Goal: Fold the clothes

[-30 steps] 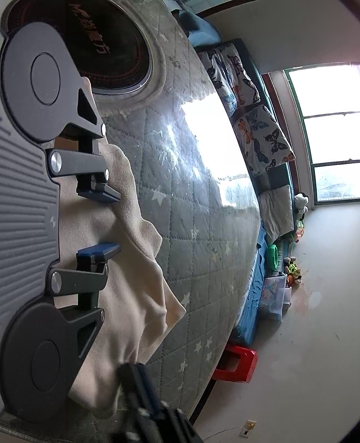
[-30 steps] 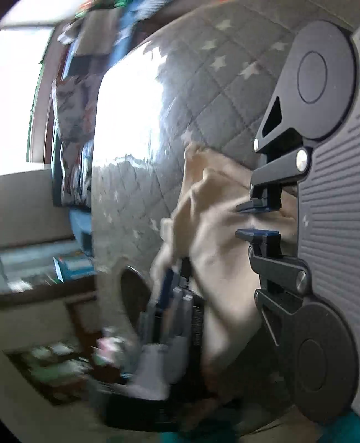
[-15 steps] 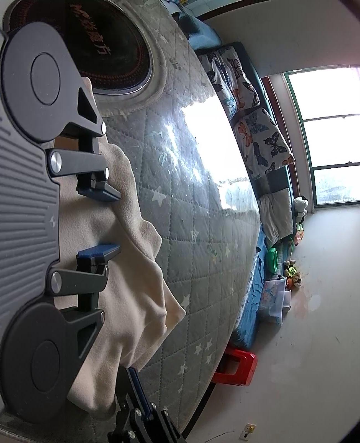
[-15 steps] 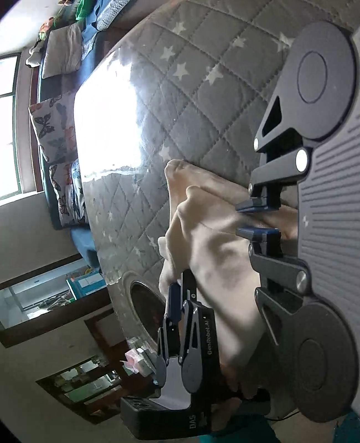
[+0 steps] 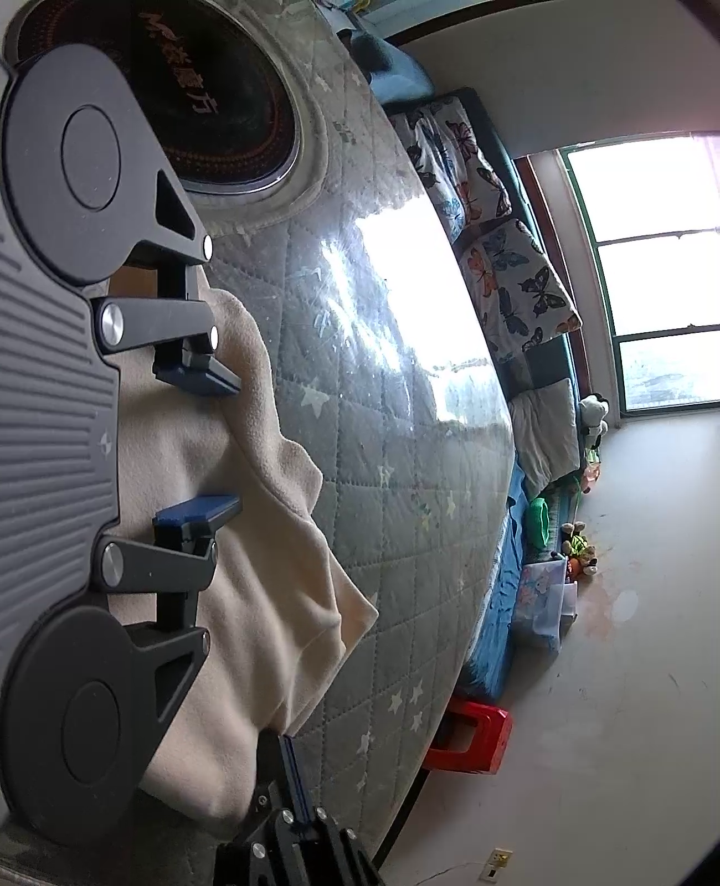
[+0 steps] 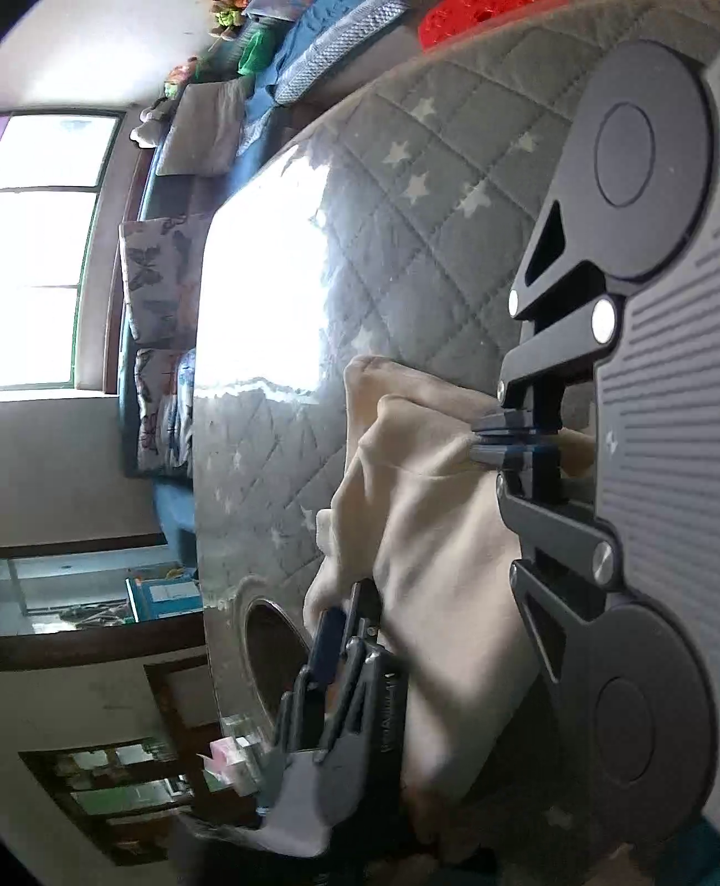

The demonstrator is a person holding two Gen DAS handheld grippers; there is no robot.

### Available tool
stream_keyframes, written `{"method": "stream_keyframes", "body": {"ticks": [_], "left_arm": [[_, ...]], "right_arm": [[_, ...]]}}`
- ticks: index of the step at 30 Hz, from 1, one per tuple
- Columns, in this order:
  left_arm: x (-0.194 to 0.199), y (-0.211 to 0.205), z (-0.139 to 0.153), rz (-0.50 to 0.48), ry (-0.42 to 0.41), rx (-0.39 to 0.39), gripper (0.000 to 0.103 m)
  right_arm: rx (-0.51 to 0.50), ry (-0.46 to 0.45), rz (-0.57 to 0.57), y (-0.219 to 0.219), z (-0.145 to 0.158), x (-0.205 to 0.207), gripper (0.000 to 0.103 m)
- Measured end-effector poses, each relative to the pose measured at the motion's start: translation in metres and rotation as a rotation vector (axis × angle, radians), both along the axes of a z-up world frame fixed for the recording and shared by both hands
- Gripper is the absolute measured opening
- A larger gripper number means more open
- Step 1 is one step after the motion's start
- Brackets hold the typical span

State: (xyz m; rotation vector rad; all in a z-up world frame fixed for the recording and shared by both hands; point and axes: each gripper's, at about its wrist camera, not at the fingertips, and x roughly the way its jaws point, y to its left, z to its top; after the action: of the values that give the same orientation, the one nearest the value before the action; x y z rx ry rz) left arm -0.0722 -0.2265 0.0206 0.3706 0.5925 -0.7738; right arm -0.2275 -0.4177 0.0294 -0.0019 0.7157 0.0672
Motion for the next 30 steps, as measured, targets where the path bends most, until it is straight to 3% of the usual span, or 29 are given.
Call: {"method": "stream_keyframes", "body": {"ticks": [9,16,24,30], "left_arm": [[-0.034,0.042,0.022,0.004,0.016,-0.1,0.046],[-0.067,0.086,0.022,0.032,0.06,-0.129,0.043],[-0.063,0.115,0.01,0.099,0.129,-0.166,0.041],[-0.067,0.127,0.012,0.109,0.114,-0.183,0.039]], "right_arm": [[0.028,-0.048,0.057,0.002,0.027,0.005,0.006],[0.026,-0.037,0.106,0.017,0.018,0.037,0.009],[0.042,-0.003,0.083,0.017,0.002,0.057,0.01],[0.045,-0.02,0.083,0.015,0.011,0.049,0.013]]}}
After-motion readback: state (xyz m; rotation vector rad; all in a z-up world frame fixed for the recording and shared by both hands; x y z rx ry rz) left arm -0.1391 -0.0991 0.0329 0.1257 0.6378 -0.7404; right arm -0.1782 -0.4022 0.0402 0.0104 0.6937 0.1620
